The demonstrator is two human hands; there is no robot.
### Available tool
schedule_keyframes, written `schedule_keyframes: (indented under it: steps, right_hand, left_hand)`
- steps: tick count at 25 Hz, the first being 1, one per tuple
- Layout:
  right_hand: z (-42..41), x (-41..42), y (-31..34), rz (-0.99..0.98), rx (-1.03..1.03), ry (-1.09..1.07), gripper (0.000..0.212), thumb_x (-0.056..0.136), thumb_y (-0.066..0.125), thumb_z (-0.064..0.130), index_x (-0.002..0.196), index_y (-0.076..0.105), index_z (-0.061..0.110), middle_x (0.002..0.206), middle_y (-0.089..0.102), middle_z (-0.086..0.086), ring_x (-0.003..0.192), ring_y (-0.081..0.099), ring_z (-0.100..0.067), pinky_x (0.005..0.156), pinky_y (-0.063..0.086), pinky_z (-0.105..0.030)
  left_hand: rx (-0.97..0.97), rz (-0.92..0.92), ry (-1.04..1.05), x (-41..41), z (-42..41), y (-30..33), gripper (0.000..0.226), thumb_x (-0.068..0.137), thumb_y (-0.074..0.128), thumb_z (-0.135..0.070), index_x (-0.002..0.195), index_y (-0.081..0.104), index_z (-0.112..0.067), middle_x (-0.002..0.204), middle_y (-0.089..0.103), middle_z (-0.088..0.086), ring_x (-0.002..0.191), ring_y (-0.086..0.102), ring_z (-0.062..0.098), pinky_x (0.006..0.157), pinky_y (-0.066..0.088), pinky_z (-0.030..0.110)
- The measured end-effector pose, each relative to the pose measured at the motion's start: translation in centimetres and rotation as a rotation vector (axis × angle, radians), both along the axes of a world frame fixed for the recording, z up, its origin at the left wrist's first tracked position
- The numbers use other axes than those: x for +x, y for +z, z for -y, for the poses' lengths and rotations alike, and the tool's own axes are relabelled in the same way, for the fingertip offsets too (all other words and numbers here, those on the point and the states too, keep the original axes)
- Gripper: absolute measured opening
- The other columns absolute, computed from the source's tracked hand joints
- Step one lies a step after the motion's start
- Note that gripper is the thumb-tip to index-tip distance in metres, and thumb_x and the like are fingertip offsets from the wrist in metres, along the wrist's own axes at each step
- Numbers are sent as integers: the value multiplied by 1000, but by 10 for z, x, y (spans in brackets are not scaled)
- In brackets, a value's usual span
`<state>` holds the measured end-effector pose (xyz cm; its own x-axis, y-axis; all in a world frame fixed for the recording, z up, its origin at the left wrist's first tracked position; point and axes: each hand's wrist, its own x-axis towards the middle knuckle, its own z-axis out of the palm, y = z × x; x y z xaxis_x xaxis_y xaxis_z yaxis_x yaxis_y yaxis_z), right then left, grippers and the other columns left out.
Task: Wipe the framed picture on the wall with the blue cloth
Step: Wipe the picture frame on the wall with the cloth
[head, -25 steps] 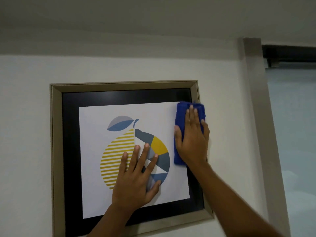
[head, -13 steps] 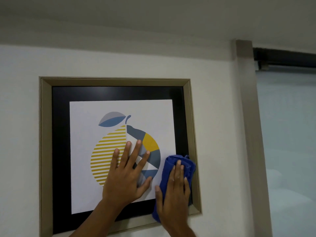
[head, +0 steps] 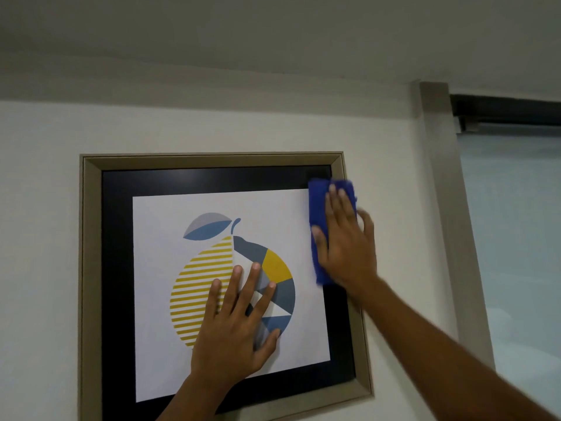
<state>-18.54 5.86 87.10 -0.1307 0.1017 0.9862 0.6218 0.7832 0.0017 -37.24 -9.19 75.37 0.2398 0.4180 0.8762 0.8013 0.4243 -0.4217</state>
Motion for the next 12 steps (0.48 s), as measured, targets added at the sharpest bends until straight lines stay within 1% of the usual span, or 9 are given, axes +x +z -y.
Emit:
schedule_keyframes:
  steps: [2,3,5,7,9,10,11,12]
  right_hand:
    - [-2,-2,53,-8,23,-27,65,101,28,45,155,17,10,164,13,-6,151,9,-20,119,15,-41]
    - [-5,-4,60,-28,26,-31,65,101,27,45,155,17,10,164,13,-7,151,9,-21,119,14,-41]
    - [-7,-9,37,-78,20,-21,65,101,24,47,156,16,11,164,13,-6,151,9,-20,119,13,-39]
    - [-4,-9,-26,-75,-35,6,65,101,25,47,155,18,11,164,15,-5,151,11,-20,119,11,-37]
    - [0,-5,-109,-31,-99,12,65,101,23,48,153,26,9,162,17,-6,149,20,-24,118,10,-36]
    - [4,-2,-151,-1,-122,-1,65,101,20,49,151,29,9,162,14,-4,148,24,-26,117,10,-34]
    - [8,1,-188,25,-130,-13,65,101,16,50,151,28,9,163,9,0,148,22,-23,117,9,-32]
    - [11,3,-217,35,-129,-6,65,101,13,51,153,21,12,164,2,4,150,13,-17,117,8,-30]
  left_hand:
    - [8,9,-7,0,0,0,79,94,41,-68,158,31,-22,168,21,12,155,14,37,123,14,59]
    - [8,8,-7,0,0,-1,79,94,41,-68,158,31,-23,168,21,12,155,14,37,123,14,59]
    - [1,10,-8,0,-1,-1,78,95,39,-67,158,32,-23,168,21,12,155,14,37,123,14,59]
    - [-9,15,2,1,0,0,77,95,37,-67,157,32,-22,168,21,13,155,15,38,123,14,59]
    - [-29,19,16,3,2,1,76,95,36,-66,158,32,-22,168,20,14,155,14,38,122,15,60]
    - [-32,22,21,3,2,1,77,95,36,-66,158,32,-22,168,20,14,155,14,39,122,16,61]
    - [-35,27,24,4,3,1,77,95,37,-65,158,32,-21,168,20,14,155,14,39,122,17,61]
    - [-46,34,25,4,3,0,77,95,39,-65,158,32,-21,168,20,14,155,14,38,122,17,61]
